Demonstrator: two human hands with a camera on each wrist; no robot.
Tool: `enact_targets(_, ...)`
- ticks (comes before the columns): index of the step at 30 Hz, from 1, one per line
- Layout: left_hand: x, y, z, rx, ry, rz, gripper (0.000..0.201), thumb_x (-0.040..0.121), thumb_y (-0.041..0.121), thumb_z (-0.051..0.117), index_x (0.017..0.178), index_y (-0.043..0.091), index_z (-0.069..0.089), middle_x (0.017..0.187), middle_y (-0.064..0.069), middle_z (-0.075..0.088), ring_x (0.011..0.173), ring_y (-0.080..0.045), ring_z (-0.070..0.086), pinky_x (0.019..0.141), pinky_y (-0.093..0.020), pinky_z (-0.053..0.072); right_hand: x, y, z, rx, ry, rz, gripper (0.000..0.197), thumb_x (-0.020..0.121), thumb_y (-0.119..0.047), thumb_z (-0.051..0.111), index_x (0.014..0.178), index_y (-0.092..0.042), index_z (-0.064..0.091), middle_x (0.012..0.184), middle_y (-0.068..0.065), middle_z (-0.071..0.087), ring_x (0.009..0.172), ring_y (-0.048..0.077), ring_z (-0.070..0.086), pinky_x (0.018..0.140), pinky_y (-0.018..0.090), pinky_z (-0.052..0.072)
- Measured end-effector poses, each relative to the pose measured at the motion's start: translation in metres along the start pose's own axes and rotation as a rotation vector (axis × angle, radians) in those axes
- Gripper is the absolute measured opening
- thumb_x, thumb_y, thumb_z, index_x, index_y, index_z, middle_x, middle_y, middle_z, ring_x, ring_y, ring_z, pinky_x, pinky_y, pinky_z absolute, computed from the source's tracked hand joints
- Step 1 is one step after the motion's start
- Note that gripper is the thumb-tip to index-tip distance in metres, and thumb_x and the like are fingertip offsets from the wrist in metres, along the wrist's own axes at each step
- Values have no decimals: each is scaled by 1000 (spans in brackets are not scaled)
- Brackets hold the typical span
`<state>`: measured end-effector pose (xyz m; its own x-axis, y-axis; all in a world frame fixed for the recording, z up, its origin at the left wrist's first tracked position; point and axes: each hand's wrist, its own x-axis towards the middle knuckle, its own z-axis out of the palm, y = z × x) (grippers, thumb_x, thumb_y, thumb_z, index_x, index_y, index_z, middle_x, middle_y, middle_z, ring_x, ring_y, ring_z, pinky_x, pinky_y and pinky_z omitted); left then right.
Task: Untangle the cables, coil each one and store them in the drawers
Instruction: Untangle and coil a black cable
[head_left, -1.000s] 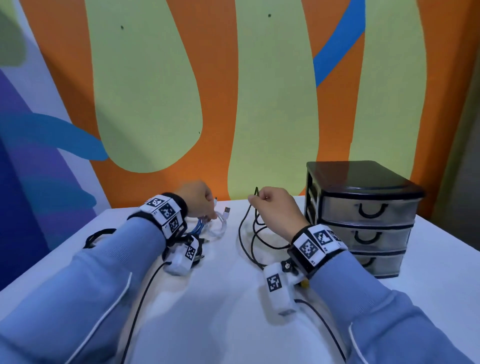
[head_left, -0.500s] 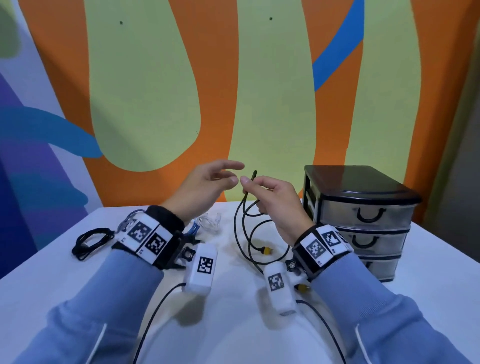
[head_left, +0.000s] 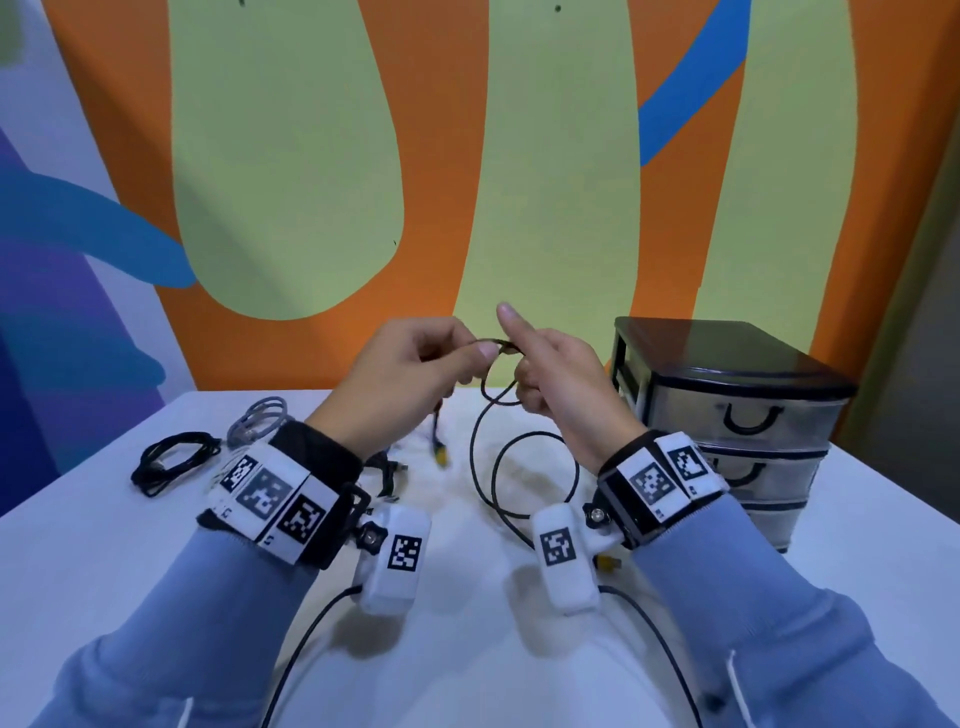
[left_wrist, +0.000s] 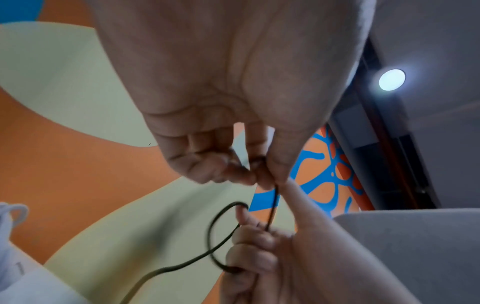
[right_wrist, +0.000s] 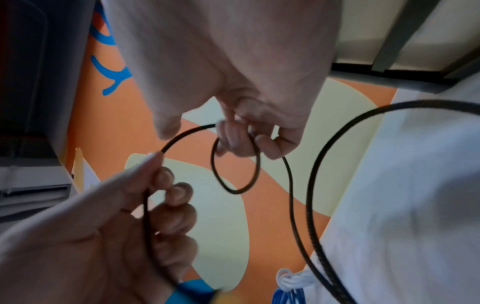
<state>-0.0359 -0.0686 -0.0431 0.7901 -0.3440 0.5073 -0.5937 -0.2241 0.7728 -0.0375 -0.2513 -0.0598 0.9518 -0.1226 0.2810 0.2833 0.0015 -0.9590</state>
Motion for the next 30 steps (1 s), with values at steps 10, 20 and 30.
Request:
enact_targets(10,5,2,-4,-384,438,-10,30,104,28,67,81,9,66,61,-3,48,51,-16,35,44,-22,29,-10,-11,1,16,24,-210,63,104,-48,58,65,2,54,61,15,45,60,25,42,65,31,42)
enact_targets(20,-12,-1,17,409,-308,50,32,93,39,77,72,15,76,70,-14,67,72,-35,58,69,-49,49,-7,-14,-10,270,-176,56,31,107,-25,56,117,-2,73,92,7,73,78,18,66,65,27,57)
enact_targets(30,-24,10,22,438,-547,-36,40,92,53,76,77,17,79,71,-15,66,65,-35,53,59,-42,44,-1,-17,-13,507,-247,147,27,108,-28,53,117,-7,68,65,-8,29,46,5,22,39,18,18)
